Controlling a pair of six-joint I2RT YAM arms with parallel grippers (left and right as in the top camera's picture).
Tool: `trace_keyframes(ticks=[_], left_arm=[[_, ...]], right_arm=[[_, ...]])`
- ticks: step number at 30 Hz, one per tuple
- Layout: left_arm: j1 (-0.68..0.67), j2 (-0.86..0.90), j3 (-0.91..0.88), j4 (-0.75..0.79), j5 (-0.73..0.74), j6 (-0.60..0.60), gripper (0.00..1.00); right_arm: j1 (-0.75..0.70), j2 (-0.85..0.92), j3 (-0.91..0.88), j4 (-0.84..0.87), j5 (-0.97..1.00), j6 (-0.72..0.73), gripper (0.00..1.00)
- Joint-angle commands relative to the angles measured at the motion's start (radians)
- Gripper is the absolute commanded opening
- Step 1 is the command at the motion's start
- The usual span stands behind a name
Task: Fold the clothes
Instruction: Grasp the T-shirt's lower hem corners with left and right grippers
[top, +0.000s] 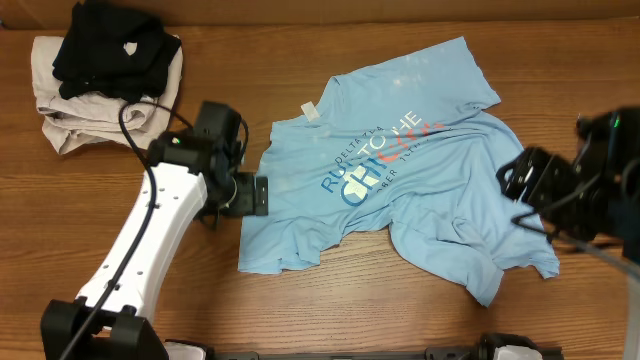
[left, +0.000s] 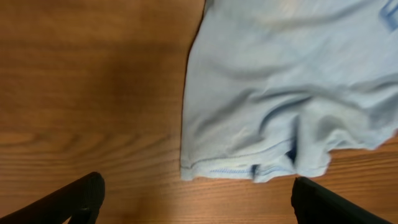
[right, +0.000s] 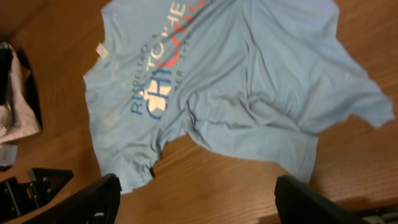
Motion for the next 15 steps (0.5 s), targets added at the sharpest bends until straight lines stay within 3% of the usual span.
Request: trace_keyframes(ticks=[1, 15], left_arm=[[0.003, -0.026, -0.062, 0.02, 0.034, -0.032, 0.96], [0.003, -0.025, -0.266, 0.114, 0.033, 0.021, 1.0]], right_arm=[[0.005, -0.077, -0.112, 0.016, 0.0, 0.03, 0.83], [0.005, -0.174, -0.404, 0.092, -0.039, 0.05, 0.84]])
